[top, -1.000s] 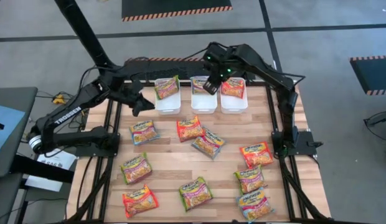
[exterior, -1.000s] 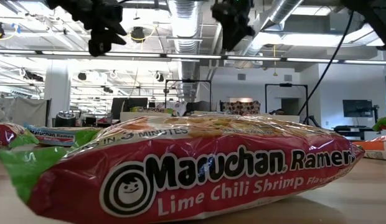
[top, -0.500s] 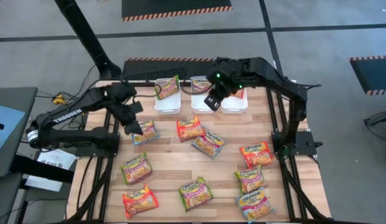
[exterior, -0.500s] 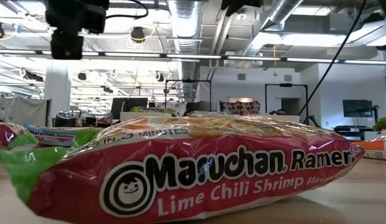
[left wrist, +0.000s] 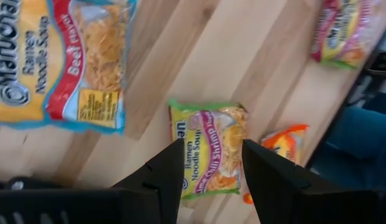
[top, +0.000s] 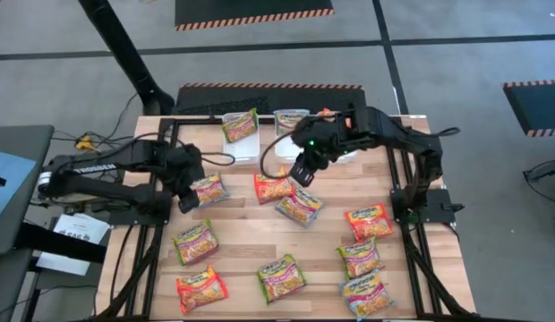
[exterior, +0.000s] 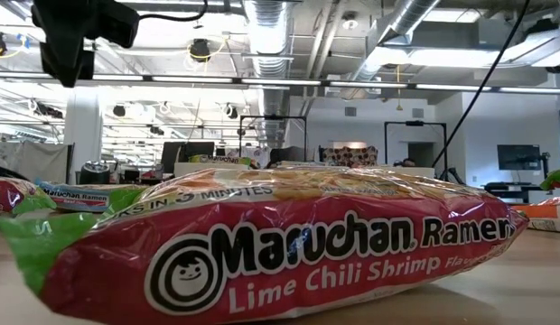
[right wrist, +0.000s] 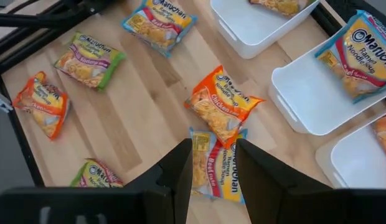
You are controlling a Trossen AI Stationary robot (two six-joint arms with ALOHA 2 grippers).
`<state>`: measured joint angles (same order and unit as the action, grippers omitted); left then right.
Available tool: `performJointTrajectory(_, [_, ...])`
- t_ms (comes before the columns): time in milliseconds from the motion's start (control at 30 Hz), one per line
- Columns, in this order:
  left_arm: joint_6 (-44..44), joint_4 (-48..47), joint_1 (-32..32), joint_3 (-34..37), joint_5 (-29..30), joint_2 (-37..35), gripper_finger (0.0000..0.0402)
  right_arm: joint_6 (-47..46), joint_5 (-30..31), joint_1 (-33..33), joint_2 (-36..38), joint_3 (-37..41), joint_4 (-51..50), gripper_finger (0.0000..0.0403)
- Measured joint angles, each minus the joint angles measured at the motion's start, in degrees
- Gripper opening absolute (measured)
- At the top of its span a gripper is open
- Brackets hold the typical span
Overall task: Sort Maruchan noodles
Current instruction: Put the green noodle pack into the left white bin
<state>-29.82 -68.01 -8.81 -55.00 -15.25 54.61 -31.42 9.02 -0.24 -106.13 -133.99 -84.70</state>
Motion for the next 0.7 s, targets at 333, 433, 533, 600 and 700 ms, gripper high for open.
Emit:
performJointTrajectory(333, [-9.92,0.98,13.72,0.02,5.65,3.23,0.0145,-0.79,0.37,2.87,0.0,0.0,4.96,0.0145])
performJointTrajectory(433, [-10.26,2.17,16.62,0.02,7.2,5.87,0.0145,-0.79,0.35,2.94,0.0,0.0,6.54,0.0145])
performJointTrajectory(533, [-10.5,2.16,17.96,0.02,8.14,9.08,0.0145,-0.79,0.35,2.96,0.0,0.0,7.22,0.0145])
performJointTrajectory(600, [-11.1,2.07,18.47,0.04,8.33,11.6,0.0145,-0.78,0.31,3.01,0.0,0.0,7.18,0.0145])
performJointTrajectory(700, [-11.37,1.84,18.75,0.04,8.53,15.39,0.0145,-0.78,0.29,3.3,0.0,0.0,7.18,0.0145])
